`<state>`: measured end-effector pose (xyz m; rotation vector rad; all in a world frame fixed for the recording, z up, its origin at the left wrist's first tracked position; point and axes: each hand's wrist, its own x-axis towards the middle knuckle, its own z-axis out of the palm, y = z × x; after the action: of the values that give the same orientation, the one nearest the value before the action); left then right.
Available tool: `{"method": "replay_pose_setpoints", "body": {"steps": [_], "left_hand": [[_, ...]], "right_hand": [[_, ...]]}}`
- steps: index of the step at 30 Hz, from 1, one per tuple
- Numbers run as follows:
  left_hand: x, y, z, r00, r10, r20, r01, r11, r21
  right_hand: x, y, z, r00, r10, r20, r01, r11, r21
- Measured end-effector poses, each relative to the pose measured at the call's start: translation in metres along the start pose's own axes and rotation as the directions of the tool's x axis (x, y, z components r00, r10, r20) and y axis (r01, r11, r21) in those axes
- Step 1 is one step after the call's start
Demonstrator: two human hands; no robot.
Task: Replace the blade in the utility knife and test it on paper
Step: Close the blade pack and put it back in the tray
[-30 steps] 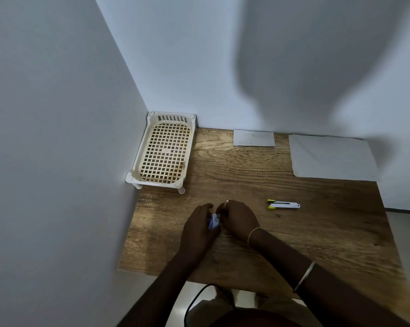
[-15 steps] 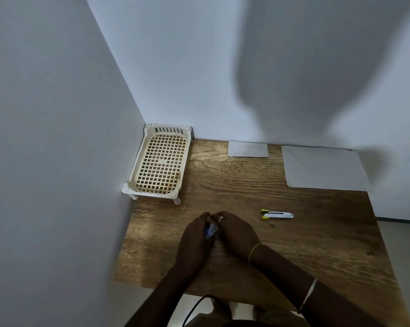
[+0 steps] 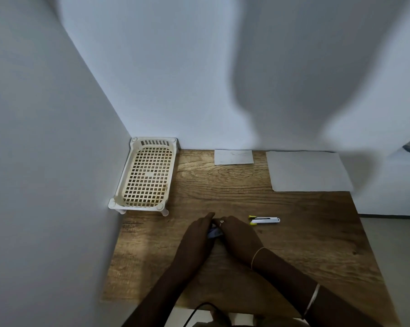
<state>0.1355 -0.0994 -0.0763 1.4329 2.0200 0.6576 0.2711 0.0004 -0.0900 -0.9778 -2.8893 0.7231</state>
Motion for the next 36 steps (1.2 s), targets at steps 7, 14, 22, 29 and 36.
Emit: {"method": "replay_pose_setpoints", "body": {"steps": [7,14,22,29,36], "left_hand": [[0.031,0.026,0.008,0.995,0.082,0.051,-0.086,0.993,0.085],[0.065,0.065,0.034,0.976,0.159,0.146,-0.18,0.973,0.143],[0.089,0.094,0.069,0.959,0.185,0.214,-0.23,0.952,0.204],[0.094,0.096,0.086,0.952,0.185,0.242,-0.246,0.937,0.248],[0.089,0.096,0.094,0.954,0.189,0.233,-0.246,0.938,0.244]], "right_hand": [[-0.012,0.036,-0.025,0.996,0.031,-0.079,-0.032,0.999,-0.014],[-0.032,0.077,-0.047,0.991,0.097,-0.089,-0.106,0.989,-0.101],[-0.048,0.115,-0.063,0.977,0.192,-0.095,-0.199,0.977,-0.081],[-0.047,0.131,-0.057,0.971,0.238,-0.033,-0.24,0.97,-0.04],[-0.045,0.14,-0.047,0.978,0.207,0.013,-0.206,0.978,-0.026]]}}
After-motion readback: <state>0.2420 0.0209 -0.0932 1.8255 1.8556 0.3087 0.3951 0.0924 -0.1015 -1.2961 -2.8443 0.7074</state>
